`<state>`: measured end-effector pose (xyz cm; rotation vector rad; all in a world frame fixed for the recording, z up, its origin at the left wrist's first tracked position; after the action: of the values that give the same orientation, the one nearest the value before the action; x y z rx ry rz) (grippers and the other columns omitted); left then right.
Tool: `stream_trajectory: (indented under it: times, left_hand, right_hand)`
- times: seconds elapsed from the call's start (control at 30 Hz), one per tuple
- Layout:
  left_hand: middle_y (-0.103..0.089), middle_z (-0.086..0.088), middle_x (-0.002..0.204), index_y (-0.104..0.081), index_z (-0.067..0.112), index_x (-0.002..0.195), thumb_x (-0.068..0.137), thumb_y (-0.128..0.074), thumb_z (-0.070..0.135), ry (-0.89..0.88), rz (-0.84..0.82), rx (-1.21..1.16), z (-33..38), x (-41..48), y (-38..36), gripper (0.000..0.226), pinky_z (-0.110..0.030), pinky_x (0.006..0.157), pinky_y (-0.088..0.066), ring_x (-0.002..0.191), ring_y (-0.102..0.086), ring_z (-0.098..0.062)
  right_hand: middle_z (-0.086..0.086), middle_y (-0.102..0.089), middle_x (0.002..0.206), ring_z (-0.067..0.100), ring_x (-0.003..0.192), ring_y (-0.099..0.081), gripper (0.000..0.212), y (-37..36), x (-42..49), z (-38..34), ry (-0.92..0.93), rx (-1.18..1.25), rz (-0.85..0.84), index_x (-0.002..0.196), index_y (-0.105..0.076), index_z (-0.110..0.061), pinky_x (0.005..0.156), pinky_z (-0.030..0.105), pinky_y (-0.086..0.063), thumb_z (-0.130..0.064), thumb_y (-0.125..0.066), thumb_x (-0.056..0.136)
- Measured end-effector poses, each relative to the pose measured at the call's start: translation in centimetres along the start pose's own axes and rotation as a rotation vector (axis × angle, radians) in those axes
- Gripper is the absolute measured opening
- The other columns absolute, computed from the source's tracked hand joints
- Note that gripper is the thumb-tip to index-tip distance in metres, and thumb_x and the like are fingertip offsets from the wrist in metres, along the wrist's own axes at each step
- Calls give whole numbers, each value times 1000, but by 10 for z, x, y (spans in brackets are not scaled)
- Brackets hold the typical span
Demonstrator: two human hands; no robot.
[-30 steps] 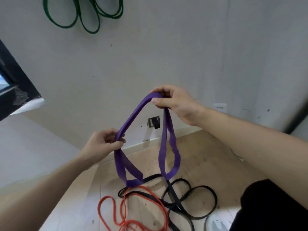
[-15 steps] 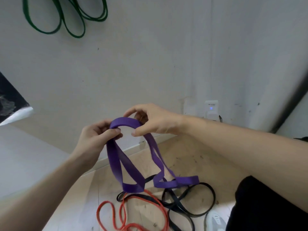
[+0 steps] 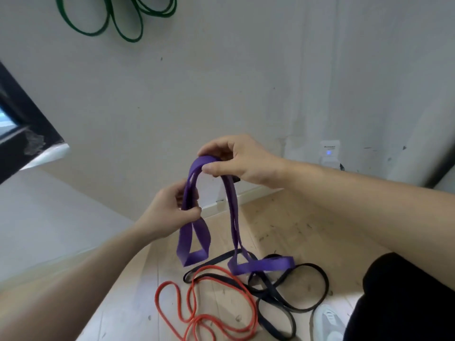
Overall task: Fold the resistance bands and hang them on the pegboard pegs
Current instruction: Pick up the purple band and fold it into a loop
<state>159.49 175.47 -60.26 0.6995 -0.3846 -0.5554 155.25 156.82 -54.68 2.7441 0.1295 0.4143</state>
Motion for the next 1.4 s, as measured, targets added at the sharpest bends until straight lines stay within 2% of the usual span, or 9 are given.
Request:
stream_trajectory:
  times: [0.2, 0.37, 0.47, 0.63, 0.73, 0.9, 1.13, 1.3, 1.4]
  left_hand:
    - [-73, -6, 91, -62, 22, 101, 84, -76, 6, 162, -28, -73, -20, -5, 9, 27, -40, 80, -62, 87, -72, -24]
    - [-73, -11, 102, -64, 19, 115, 86, -76, 11, 244, -5, -208, -23, -5, 15, 32, -39, 81, -61, 92, -72, -29]
    - [-73, -14, 105, -66, 16, 112, 87, -77, 16, 261, 37, -304, -21, -6, 21, 27, -41, 82, -59, 83, -70, -22]
    - [-60, -5, 73, -74, 14, 94, 76, -79, 36, 187, 12, -477, -8, -4, 27, 29, -35, 73, -56, 66, -59, -16]
    - [-55, -4, 73, -76, 18, 86, 79, -70, 47, 147, -12, -591, 3, -4, 26, 30, -27, 66, -51, 64, -52, -17]
    - [-57, -5, 73, -72, 12, 85, 91, -62, 44, 155, 18, -586, 10, -5, 23, 34, -29, 67, -51, 63, -52, -17]
    - [-57, -5, 69, -68, 9, 79, 100, -60, 27, 171, 93, -591, 12, -3, 19, 28, -32, 69, -47, 62, -51, -17]
    - [-61, -1, 70, -73, 5, 103, 84, -68, 27, 113, -31, -549, 14, -2, 11, 29, -21, 64, -46, 66, -54, -13]
    - [-65, 2, 72, -72, 8, 104, 81, -71, 25, 93, -66, -534, 15, -3, 8, 30, -19, 65, -47, 68, -56, -11]
  right_hand:
    - [10, -73, 105, 20, 90, -71, 25, 18, 3, 10, -15, 46, 109, 114, -68, -14, 92, 34, -58, -6, -71, 90]
    - [17, -67, 106, 34, 91, -68, 31, 31, 3, 33, -130, -26, 62, 126, -62, -10, 85, 35, -61, -8, -66, 95]
    - [15, -67, 104, 28, 88, -68, 35, 32, 0, 49, -212, -78, -86, 127, -61, -13, 82, 33, -59, -7, -68, 93]
    - [10, -67, 102, 18, 89, -64, 32, 22, -10, 62, -298, -207, -328, 121, -65, -19, 82, 32, -57, -13, -72, 91]
    - [2, -67, 99, 15, 91, -65, 26, 16, -13, 62, -309, -222, -397, 114, -67, -22, 83, 29, -56, -13, -72, 90]
    - [4, -68, 102, 18, 97, -68, 25, 12, -15, 64, -321, -245, -431, 112, -67, -19, 91, 34, -59, -10, -72, 90]
    - [-1, -67, 92, 15, 88, -67, 19, 0, -14, 57, -264, -261, -437, 96, -67, -21, 88, 36, -58, -12, -78, 84]
    - [12, -69, 108, 26, 101, -68, 51, -19, -7, 37, -152, -61, -296, 126, -58, -20, 91, 36, -58, -22, -83, 81]
    - [14, -69, 98, 25, 90, -68, 57, -27, -3, 23, 9, -150, -194, 132, -56, -20, 86, 39, -59, -23, -83, 82]
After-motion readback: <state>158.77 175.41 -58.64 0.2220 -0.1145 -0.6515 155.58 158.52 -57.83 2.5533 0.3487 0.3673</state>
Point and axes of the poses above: each hand's wrist, its own x-axis towards the middle knuckle, its own y-axis out of the back of the hand, z = x × y, the point moved 4 cm from there along x, towards the middle knuckle
